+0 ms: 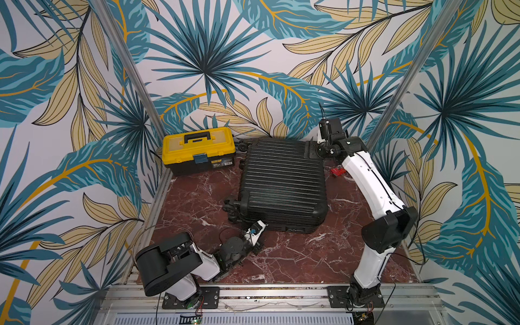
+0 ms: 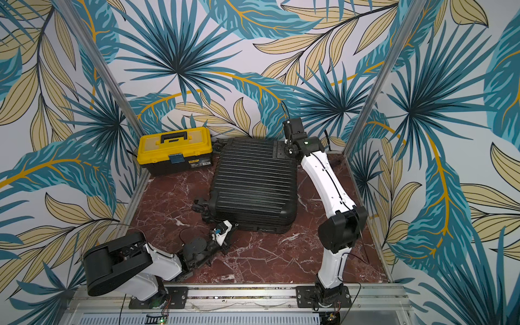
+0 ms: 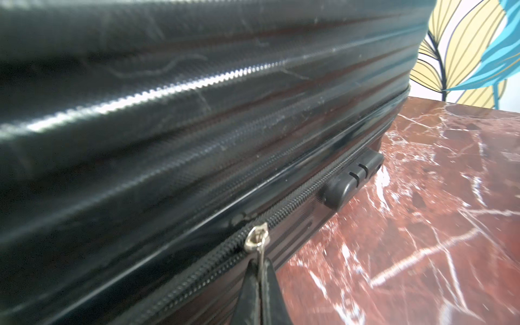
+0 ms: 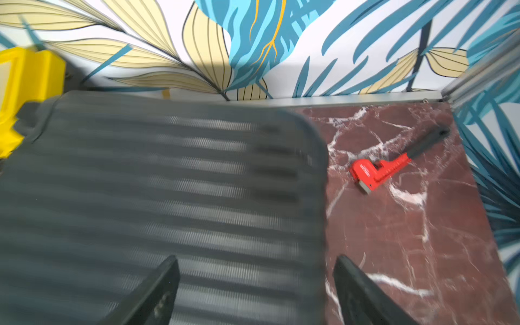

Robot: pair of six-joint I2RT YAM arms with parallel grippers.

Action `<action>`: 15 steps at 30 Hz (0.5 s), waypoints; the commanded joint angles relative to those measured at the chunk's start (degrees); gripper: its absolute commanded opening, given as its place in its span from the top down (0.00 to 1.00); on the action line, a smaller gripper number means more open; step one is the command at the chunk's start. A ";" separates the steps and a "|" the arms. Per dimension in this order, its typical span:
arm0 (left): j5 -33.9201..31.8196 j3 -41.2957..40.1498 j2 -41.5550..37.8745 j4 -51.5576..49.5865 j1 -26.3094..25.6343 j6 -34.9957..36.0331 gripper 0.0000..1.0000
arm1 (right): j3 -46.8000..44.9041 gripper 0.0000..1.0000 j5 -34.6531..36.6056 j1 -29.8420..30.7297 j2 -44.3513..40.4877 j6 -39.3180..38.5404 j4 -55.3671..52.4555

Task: Open the suitcase zippers
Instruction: Unzip the zipper on the suitcase.

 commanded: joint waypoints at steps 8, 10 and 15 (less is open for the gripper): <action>-7.26 -2.92 -14.00 -6.54 -0.74 -1.19 1.00 | 18.07 0.14 -22.47 -5.84 17.99 -2.33 -2.32; -9.50 -1.26 -18.48 -15.35 -0.70 -2.38 1.00 | 18.13 0.14 -25.73 -6.01 19.62 -3.87 -2.89; -12.28 -0.19 -23.57 -20.80 0.56 -4.25 1.00 | 17.94 0.15 -35.45 -6.37 22.79 -7.04 -3.13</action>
